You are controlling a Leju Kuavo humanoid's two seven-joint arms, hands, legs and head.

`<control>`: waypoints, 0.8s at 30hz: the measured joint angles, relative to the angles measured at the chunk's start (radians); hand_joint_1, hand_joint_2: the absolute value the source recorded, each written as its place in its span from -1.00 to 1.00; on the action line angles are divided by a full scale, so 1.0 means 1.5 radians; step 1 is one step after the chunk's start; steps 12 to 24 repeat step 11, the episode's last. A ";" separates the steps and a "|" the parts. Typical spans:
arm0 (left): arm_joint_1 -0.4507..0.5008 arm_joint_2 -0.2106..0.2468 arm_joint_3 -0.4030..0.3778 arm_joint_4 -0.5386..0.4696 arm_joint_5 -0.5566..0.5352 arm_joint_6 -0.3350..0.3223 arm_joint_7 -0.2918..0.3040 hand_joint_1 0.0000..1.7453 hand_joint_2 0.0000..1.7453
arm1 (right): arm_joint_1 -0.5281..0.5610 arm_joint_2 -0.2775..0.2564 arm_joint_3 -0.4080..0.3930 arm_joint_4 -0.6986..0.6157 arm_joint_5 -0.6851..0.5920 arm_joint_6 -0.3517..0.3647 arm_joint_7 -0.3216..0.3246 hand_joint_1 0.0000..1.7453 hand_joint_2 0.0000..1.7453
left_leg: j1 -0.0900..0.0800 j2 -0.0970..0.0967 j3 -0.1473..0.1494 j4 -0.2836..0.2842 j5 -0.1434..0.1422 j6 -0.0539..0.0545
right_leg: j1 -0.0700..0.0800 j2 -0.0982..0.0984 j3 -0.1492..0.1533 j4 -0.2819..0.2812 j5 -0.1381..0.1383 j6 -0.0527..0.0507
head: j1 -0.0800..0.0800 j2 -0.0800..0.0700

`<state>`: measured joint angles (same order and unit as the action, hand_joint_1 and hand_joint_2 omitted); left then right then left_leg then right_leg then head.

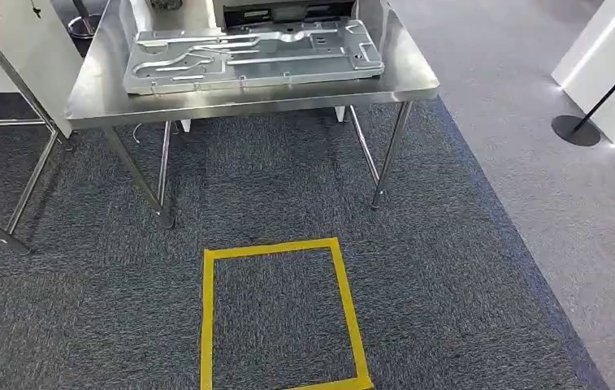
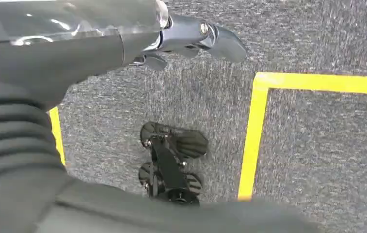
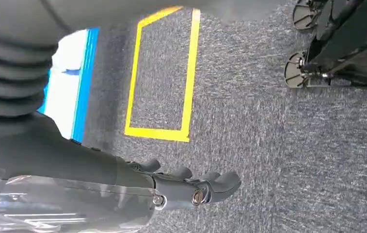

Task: Take the parts from the cabinet and place them on the table.

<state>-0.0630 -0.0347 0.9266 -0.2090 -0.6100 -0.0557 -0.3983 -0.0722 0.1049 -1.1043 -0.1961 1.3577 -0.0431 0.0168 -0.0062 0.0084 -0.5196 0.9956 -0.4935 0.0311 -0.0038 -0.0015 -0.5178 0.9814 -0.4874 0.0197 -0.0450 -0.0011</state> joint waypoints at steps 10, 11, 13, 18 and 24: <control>0.014 0.001 -0.059 -0.005 0.044 0.004 0.042 -1.00 -1.00 | 0.015 -0.007 0.064 -0.009 -0.109 -0.005 0.015 -1.00 -1.00 | 0.000 0.000 0.000 0.000 0.000 0.000 | 0.000 0.000 -0.001 0.001 0.000 0.000 | 0.000 0.000; 0.016 0.001 -0.070 -0.006 0.052 0.005 0.048 -1.00 -1.00 | 0.017 -0.009 0.076 -0.011 -0.127 -0.004 0.015 -1.00 -1.00 | 0.000 0.000 0.000 0.000 0.000 0.000 | 0.000 0.000 -0.001 0.001 0.000 0.000 | 0.000 0.000; 0.016 0.001 -0.070 -0.006 0.052 0.005 0.048 -1.00 -1.00 | 0.017 -0.009 0.076 -0.011 -0.127 -0.004 0.015 -1.00 -1.00 | 0.000 0.000 0.000 0.000 0.000 0.000 | 0.000 0.000 -0.001 0.001 0.000 0.000 | 0.000 0.000; 0.016 0.001 -0.070 -0.006 0.052 0.005 0.048 -1.00 -1.00 | 0.017 -0.009 0.076 -0.011 -0.127 -0.004 0.015 -1.00 -1.00 | 0.000 0.000 0.000 0.000 0.000 0.000 | 0.000 0.000 -0.001 0.001 0.000 0.000 | 0.000 0.000; 0.016 0.001 -0.070 -0.006 0.052 0.005 0.048 -1.00 -1.00 | 0.017 -0.009 0.076 -0.011 -0.127 -0.004 0.015 -1.00 -1.00 | 0.000 0.000 0.000 0.000 0.000 0.000 | 0.000 0.000 -0.001 0.001 0.000 0.000 | 0.000 0.000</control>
